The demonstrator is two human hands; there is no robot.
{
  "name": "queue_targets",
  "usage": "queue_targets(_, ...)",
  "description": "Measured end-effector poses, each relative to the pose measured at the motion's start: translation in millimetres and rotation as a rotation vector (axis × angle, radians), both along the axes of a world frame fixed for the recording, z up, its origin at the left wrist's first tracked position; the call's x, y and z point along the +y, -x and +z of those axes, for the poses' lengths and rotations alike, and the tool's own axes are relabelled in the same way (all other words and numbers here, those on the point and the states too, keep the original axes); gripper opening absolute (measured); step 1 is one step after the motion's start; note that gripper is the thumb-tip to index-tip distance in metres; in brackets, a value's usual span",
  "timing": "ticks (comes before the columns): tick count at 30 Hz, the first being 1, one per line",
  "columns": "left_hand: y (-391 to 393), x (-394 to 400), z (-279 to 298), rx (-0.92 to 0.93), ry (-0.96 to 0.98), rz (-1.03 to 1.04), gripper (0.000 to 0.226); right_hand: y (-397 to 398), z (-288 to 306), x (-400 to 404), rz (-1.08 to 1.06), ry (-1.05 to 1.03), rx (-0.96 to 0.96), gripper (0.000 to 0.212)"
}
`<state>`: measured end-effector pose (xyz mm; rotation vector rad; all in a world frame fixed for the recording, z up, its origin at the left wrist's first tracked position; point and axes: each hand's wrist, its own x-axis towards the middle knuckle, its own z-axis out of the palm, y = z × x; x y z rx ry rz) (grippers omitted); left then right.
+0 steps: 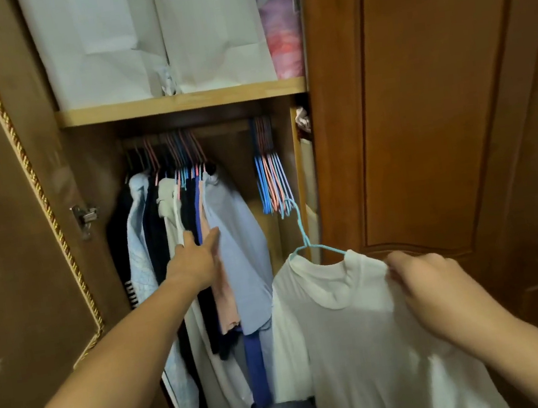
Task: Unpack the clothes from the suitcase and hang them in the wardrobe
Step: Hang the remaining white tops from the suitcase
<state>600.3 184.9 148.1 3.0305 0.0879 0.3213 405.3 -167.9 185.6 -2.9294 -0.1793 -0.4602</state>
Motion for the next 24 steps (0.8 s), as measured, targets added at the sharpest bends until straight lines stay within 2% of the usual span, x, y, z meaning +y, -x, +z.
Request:
queue_targets(4,-23.3,0.4,18.0,-0.048,0.012,-0.006,0.066,-29.2,17.3,36.3,0.019,0.042,-0.121,0.020)
queue_targets(7,-45.8,16.4,38.3,-0.108,0.079,-0.039,0.062,-56.0,44.9,60.0,0.018,-0.065,-0.226,0.014)
queue_targets(10,-67.6,33.8,50.1,-0.126,0.098,-0.133,0.058,-80.9,50.7,94.7,0.107,-0.295,-0.227,0.055)
queue_targets(11,-73.2,38.8,52.3,-0.120,0.073,-0.160,0.057,-90.1,42.3,107.8,0.130,-0.345,-0.248,0.062)
queue_targets(15,-89.4,52.6,58.4,-0.104,0.060,-0.212,0.054,-145.9,12.1,146.2,0.087,-0.492,-0.358,0.055)
queue_targets(19,-100.7,58.7,66.1,-0.126,0.058,-0.270,0.049,-198.9,29.9,186.0,0.070,-0.441,-0.387,0.063)
queue_targets(24,-109.8,70.2,70.3,-0.151,0.087,-0.334,0.045,-262.6,57.9,216.4,0.078,-0.433,-0.419,0.042)
